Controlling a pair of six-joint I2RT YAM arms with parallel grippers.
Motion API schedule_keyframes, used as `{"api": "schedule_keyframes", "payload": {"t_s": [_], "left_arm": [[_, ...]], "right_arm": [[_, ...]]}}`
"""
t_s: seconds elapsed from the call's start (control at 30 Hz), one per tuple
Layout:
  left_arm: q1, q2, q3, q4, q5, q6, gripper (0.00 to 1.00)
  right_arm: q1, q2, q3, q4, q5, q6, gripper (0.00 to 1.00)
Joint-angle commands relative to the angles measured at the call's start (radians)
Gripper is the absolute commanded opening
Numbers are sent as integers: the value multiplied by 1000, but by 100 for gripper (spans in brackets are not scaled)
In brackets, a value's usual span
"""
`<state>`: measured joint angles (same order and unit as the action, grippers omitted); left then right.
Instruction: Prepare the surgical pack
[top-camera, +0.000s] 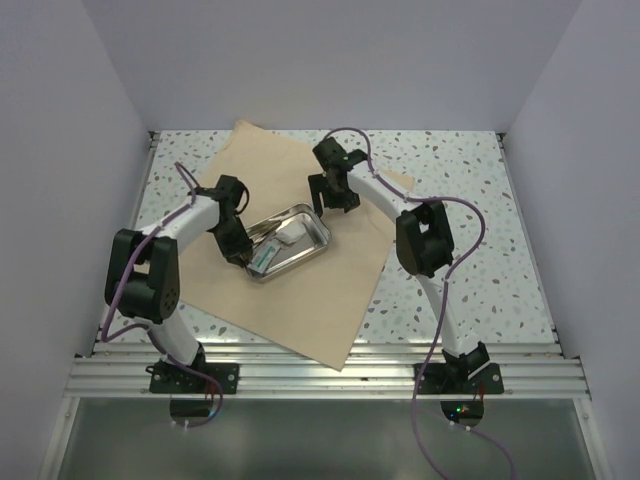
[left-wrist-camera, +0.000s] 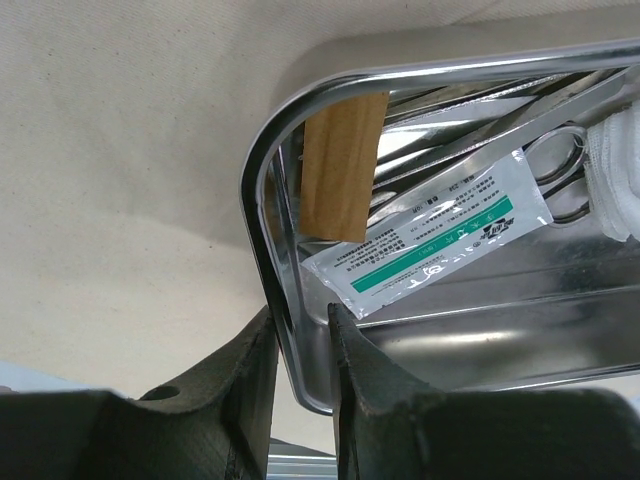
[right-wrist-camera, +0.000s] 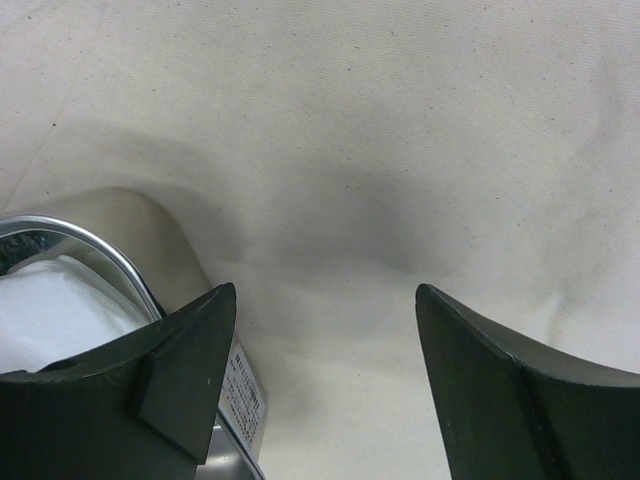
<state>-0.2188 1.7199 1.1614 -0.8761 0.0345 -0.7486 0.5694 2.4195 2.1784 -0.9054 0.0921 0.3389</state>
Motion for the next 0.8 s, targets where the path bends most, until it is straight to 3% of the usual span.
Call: {"api": "schedule_keyframes", "payload": {"t_s": [0.0, 0.6, 0.77], "left_arm": [[-19, 18, 47, 98, 58, -6, 29], [-19, 38, 75, 80, 51, 9, 31], [-19, -26, 46, 45, 24, 12, 45]], "right_arm": [[14, -4, 32, -15, -20, -11, 77], [4, 38, 93, -33, -14, -18, 78], [-38, 3, 98, -53, 27, -12, 83]]}}
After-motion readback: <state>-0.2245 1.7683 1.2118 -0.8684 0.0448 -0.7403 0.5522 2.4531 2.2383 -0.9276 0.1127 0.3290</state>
